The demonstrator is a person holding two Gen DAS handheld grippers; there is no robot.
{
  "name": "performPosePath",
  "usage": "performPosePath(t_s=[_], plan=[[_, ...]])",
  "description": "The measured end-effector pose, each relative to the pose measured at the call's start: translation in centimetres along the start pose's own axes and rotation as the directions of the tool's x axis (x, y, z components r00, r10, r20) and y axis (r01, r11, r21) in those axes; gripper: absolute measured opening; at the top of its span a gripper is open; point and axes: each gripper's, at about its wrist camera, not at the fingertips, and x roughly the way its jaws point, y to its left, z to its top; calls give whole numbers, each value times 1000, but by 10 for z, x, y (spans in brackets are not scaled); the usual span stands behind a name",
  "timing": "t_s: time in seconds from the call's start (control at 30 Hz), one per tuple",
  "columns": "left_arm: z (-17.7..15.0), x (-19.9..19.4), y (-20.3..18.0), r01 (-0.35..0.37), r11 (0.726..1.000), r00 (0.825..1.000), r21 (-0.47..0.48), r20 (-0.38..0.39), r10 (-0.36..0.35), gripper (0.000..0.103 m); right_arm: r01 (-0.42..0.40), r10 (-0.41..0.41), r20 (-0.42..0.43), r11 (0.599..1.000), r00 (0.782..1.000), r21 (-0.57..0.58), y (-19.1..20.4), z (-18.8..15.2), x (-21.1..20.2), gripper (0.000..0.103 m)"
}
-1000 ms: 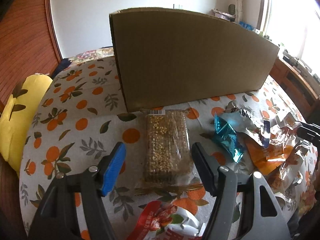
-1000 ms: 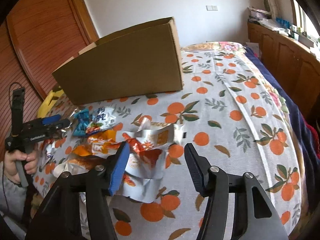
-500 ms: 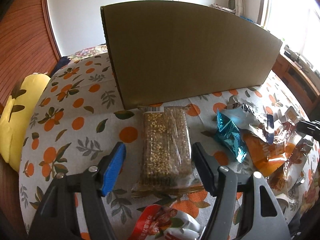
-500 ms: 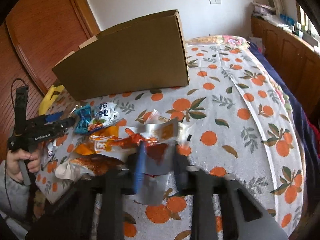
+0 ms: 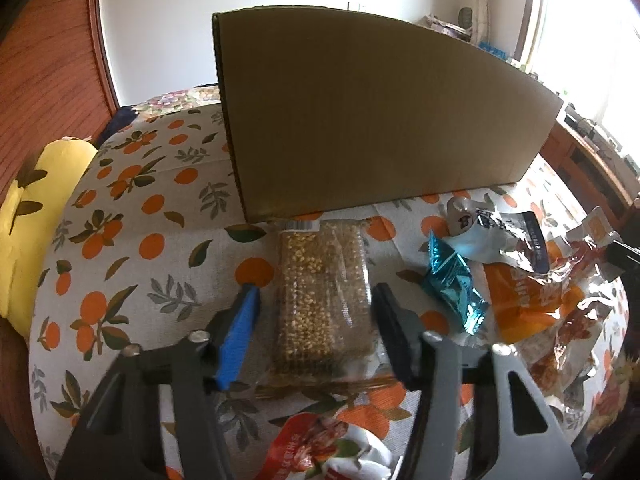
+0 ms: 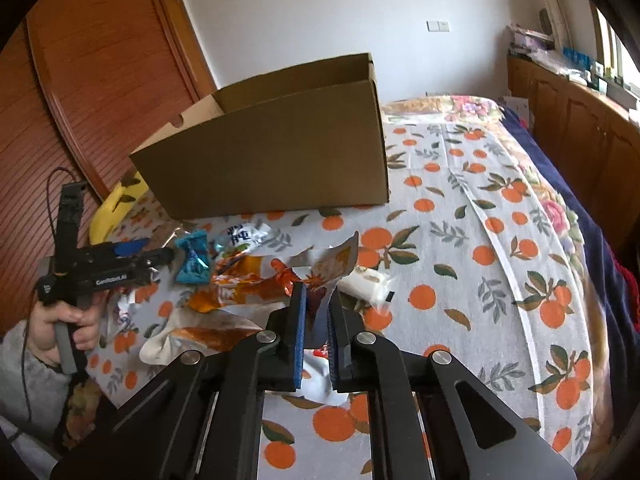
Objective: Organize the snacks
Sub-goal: 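Grasp the grain bar with the left tool while the right tool grasps the orange strip pack, then carry the grain bar and orange strip pack into the box and release both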
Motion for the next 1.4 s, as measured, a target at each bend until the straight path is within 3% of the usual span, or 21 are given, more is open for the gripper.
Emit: performPosePath(t_s=[0.4, 0.53, 0.93, 1.4], plan=[[10, 7, -3, -33, 999, 999, 0, -23, 33, 53, -22, 22, 24, 999, 999, -25, 12, 0, -16, 4], [8, 3, 0, -38, 999, 999, -10, -10, 37, 43, -10, 11, 30, 999, 999, -38, 18, 2, -23, 3], [-3, -43, -1, -4, 1000, 998, -8, 61, 4, 41, 9, -3, 63, 996, 998, -87, 35, 9, -40, 2], [-8, -100, 4, 29, 1000, 985, -9, 172, -27, 41, 27, -17, 87, 993, 996, -114, 50, 26, -37, 1]])
